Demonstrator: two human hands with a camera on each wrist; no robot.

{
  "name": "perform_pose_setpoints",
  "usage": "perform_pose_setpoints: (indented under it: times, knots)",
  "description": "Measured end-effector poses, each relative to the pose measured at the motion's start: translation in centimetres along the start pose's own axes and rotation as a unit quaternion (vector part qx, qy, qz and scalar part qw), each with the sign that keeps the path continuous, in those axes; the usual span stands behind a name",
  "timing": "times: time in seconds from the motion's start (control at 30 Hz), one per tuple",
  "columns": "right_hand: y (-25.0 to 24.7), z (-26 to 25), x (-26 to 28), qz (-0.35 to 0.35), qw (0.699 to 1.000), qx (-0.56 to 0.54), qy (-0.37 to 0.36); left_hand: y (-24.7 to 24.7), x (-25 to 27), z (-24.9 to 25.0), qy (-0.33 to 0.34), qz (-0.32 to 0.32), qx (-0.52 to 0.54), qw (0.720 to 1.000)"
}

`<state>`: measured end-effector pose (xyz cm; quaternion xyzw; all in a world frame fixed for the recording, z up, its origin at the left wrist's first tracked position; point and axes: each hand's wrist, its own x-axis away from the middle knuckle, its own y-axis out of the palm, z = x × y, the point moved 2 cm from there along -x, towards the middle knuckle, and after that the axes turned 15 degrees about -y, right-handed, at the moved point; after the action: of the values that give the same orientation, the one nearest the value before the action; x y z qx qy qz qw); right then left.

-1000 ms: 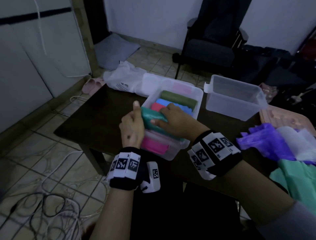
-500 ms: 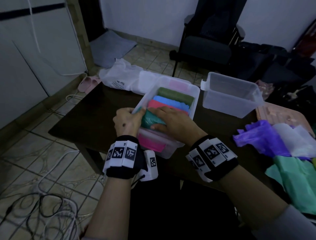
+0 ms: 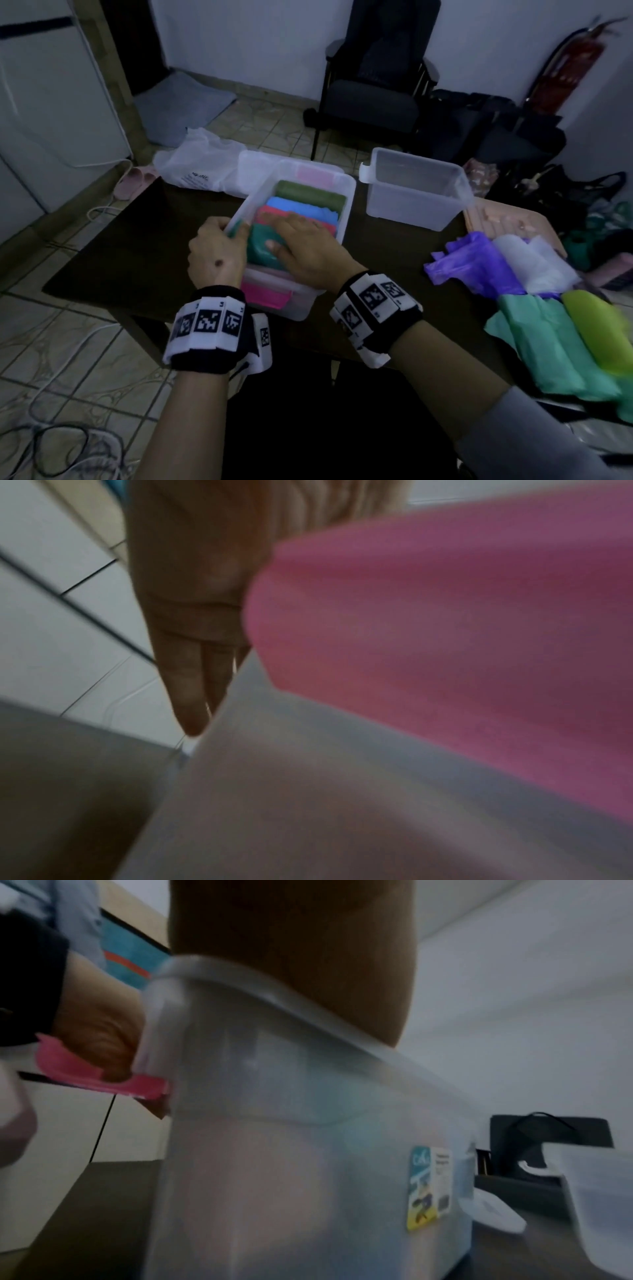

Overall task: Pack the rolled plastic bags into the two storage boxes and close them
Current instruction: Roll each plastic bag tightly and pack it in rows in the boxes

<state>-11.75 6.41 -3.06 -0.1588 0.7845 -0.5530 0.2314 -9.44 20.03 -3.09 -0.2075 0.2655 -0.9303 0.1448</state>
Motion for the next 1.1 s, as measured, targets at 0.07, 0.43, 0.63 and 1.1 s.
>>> perform_pose_setpoints:
  times: [0.07,0.43,0.63,1.1]
  knots:
    - [-0.4,0.1,0.6,0.123,0.990,-0.076,-0.005,0.0,0.6,0.3,0.054,0.035,-0.027,0.998]
    - [-1.9,6.1,11.8,0.249,0.956,-0.063,0.140,7.3,12.6,4.7,0.373,-0.079,-0.023,0.924]
    - [-5.1,10.7,21.5,0.227,0.885,0.088,0.397,16.8,15.9,2.3,0.305,-0.260,-0.239,0.885]
    - [-8.9,18.2,36.5,0.084,0.646,0.063,0.756,23.1,15.4,-3.0,0.318,-0.204,-0.421,0.825]
